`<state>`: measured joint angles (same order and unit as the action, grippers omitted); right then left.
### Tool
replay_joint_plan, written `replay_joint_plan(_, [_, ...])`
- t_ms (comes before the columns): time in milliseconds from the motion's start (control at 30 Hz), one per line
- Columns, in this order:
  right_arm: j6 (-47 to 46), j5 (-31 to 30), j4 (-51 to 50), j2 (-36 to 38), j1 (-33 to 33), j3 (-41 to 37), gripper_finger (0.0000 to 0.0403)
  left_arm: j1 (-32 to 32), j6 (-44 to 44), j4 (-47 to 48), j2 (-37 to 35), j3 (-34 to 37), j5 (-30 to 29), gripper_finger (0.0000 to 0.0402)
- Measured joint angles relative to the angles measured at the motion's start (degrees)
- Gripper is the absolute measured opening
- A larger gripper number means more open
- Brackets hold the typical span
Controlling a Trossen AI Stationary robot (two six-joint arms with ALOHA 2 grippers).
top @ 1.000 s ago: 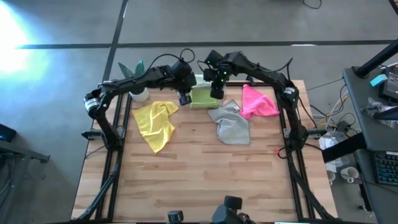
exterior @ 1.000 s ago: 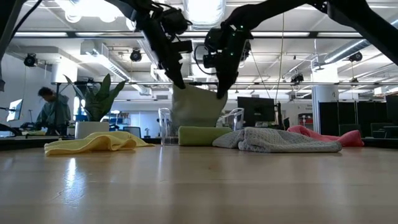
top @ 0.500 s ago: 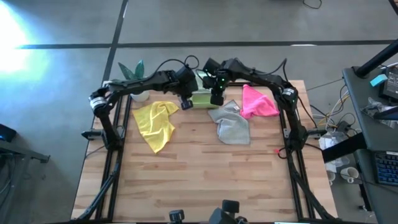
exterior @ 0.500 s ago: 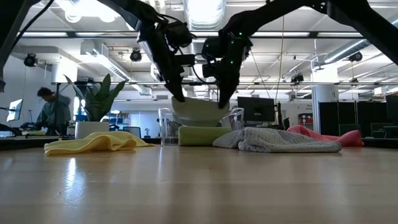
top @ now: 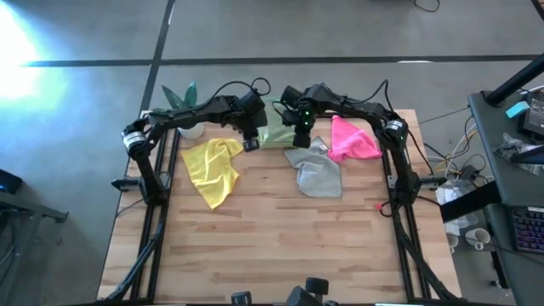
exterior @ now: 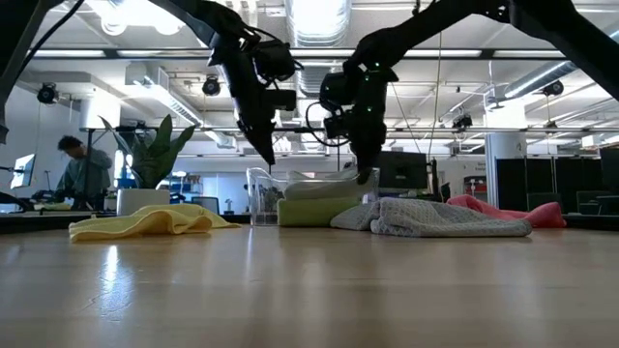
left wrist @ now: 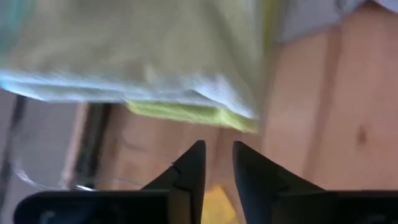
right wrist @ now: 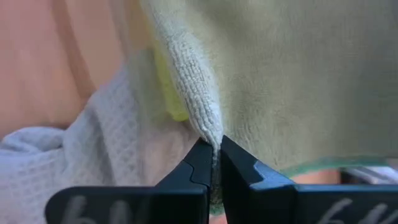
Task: Fold microfiber towels
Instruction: Put the light green microfiber cloth into the transparent bin
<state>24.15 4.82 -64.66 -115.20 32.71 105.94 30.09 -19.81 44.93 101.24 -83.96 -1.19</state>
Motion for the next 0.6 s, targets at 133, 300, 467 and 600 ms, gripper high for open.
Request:
replay_joint_plan(133, [0.49, 0.58, 2.09, -0.11, -0.11, -2.14, 0.0008, -0.09, -0.01, 2.28, -0.03, -0.1, 0.64, 0.0078])
replay_joint_plan(300, [0.32, 2.85, 3.53, -0.11, -0.08, -2.01, 0.0008, -0.06, -0.03, 2.04, -0.11, -1.56, 0.62, 0.0079])
replay_joint_plan(467, [0.32, 4.54, 3.45, -0.11, -0.33, 0.44, 0.0008, -0.05, -0.28, 1.1, -0.14, -1.97, 0.63, 0.0079])
replay_joint_plan(600, [1.25, 8.2, 2.06, -0.09, -0.41, 2.21, 0.0008, -0.02, -0.42, 1.15, -0.14, -1.97, 0.63, 0.0079])
